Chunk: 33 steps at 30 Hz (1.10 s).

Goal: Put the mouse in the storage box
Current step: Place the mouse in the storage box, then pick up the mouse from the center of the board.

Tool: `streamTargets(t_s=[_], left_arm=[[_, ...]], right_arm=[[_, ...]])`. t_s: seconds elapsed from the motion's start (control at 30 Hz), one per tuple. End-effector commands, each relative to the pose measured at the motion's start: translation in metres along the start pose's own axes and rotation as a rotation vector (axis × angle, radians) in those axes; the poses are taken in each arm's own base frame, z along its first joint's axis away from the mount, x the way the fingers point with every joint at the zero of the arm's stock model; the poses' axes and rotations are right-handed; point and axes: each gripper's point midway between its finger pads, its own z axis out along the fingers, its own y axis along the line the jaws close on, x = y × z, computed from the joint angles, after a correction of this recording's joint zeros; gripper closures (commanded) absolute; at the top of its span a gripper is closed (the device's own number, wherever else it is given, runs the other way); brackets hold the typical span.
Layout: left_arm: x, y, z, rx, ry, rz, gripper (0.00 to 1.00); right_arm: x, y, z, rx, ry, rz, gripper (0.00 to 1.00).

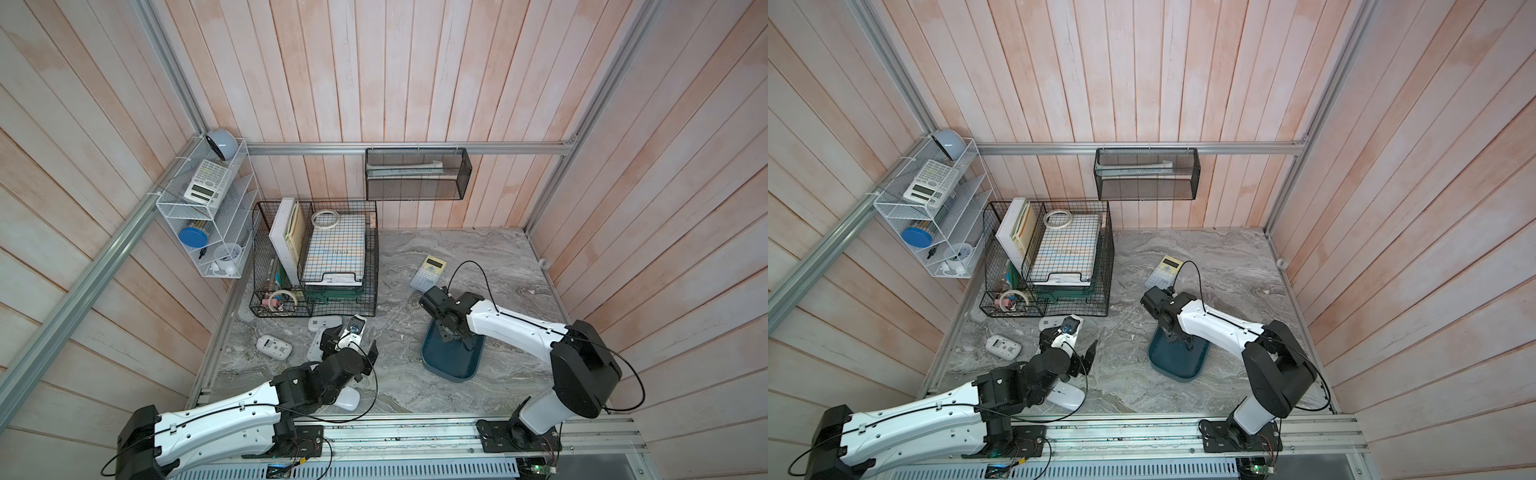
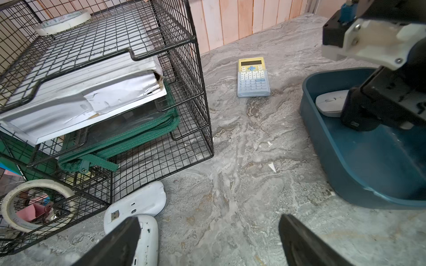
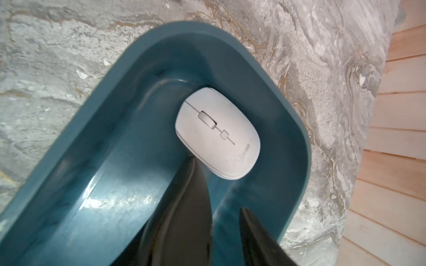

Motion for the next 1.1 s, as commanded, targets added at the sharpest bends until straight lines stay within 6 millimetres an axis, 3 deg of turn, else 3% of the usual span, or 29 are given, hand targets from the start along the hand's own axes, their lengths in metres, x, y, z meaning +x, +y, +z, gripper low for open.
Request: streamTargets(t_s=[0.0,0.27,0.5,0.7,0.93,1.07], left_arm=[[-0.004,0.008,-0.002,-0.039,-0.01,-0.033,0.0],[0.002,0.023,-0.004,-0.092,0.028,-0.128,0.0],[0.029,0.057,-0.004,-0.268,0.12,-0.301,0.0],[0.054,0.052,-0.01,-0.259,0.246,-0.459,0.0],[0.111,0.034,-0.018,-0.3,0.476,-0.753,0.0],[0.141,0.028,-0.022,-0.354,0.581,-0.81,0.0]], right_arm=[[0.001,0.006,-0.007,0.005,0.003,-0.014,0.39],[-0.006,0.043,-0.036,-0.17,-0.057,-0.048,0.37],[-0.019,0.045,-0.045,-0.282,-0.153,0.003,0.33],[-0.028,0.044,-0.068,-0.439,-0.304,0.089,0.33],[-0.027,0.027,-0.082,-0.492,-0.462,0.195,0.33],[-0.024,0.023,-0.085,-0.491,-0.466,0.196,0.33]])
